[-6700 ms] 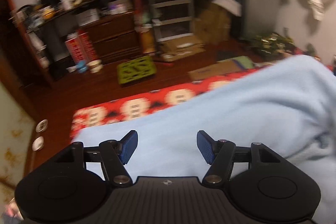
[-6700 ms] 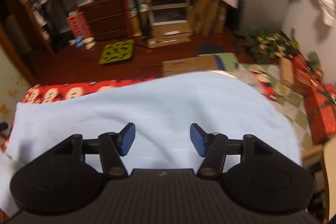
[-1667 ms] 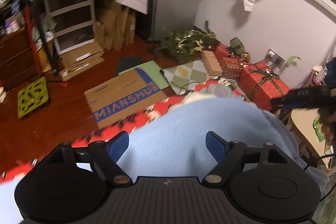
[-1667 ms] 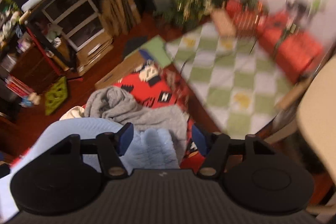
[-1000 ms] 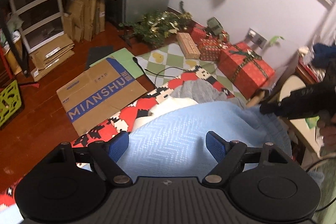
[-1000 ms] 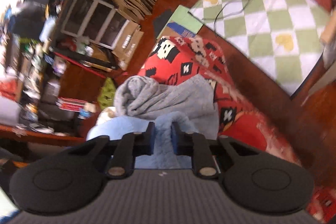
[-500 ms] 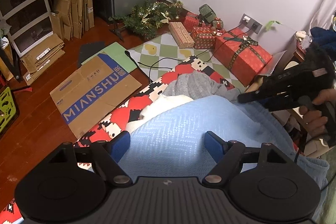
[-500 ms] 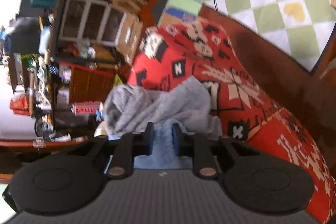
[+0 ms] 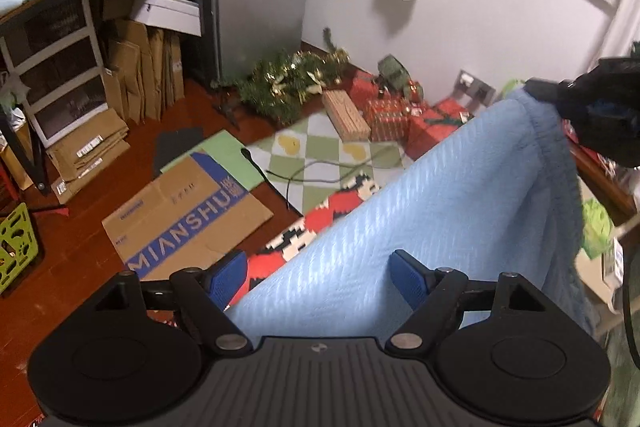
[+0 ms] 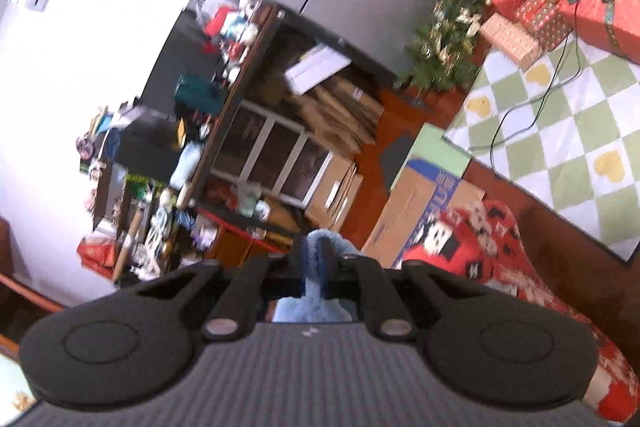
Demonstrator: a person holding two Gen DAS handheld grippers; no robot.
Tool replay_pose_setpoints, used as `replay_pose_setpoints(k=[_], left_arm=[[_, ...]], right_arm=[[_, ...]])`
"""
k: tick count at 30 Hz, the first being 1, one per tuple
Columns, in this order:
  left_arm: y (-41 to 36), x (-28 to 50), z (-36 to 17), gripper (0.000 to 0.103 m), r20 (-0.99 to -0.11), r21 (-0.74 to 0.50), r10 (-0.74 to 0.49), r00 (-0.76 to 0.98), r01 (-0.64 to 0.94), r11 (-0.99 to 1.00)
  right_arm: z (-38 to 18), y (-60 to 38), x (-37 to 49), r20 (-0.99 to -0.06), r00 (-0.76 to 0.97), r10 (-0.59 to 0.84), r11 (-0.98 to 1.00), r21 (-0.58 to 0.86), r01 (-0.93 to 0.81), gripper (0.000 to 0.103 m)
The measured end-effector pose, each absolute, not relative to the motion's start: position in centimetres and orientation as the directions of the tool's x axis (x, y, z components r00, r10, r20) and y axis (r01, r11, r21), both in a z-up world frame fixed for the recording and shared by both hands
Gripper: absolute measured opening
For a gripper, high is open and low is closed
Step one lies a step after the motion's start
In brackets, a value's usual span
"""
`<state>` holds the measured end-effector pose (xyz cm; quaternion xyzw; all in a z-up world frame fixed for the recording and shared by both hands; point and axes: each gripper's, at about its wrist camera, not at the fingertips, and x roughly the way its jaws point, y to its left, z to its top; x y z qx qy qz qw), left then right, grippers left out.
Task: Fold clothes
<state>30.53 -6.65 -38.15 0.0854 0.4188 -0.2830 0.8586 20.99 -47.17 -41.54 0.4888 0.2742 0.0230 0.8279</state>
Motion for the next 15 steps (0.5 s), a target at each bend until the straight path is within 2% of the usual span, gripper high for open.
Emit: replay_pose_setpoints(k=[2,4,6,7,9,15], left_arm=[[-6.8,30.7,-38.6,0.078,-0.778,-0.076,-0.39,0.493,0.542,0.837],[-6.6,30.6,-39.0,0.078,-0.787,-0.063,-0.364,0.499,0.522,0.851],[-6.4,30.1,-39.0,0.078,-0.787,-0.052,-0.349,0.509,0.509,0.859],[-6.3,29.8,-38.9,0.078,-0.785,-0.049,-0.349,0.511,0.511,0.858],[-6.3,29.1,-38.9,0.078,-0.786,-0.043,-0.35,0.509,0.521,0.853],[-7.5,27.3,-38.6,0.078,-0.798,-0.033,-0.364,0.48,0.57,0.821]], right_arm=[[-43.7,-47.4,22.8,-0.512,0.808,0.291,0.555,0.778,0.293,0.009],[-45.9,-47.7,24.3,-0.616,0.749,0.244,0.616,0.695,0.371,0.023],[-47.0,-48.3,24.8,-0.67,0.71,0.219,0.641,0.647,0.413,0.027],[-47.2,-48.6,24.6,-0.67,0.71,0.217,0.639,0.647,0.416,0.028],[-46.4,-49.0,23.2,-0.658,0.726,0.2,0.653,0.642,0.402,0.04],[-45.4,-49.2,15.1,-0.754,0.635,0.165,0.698,0.544,0.465,0.043]])
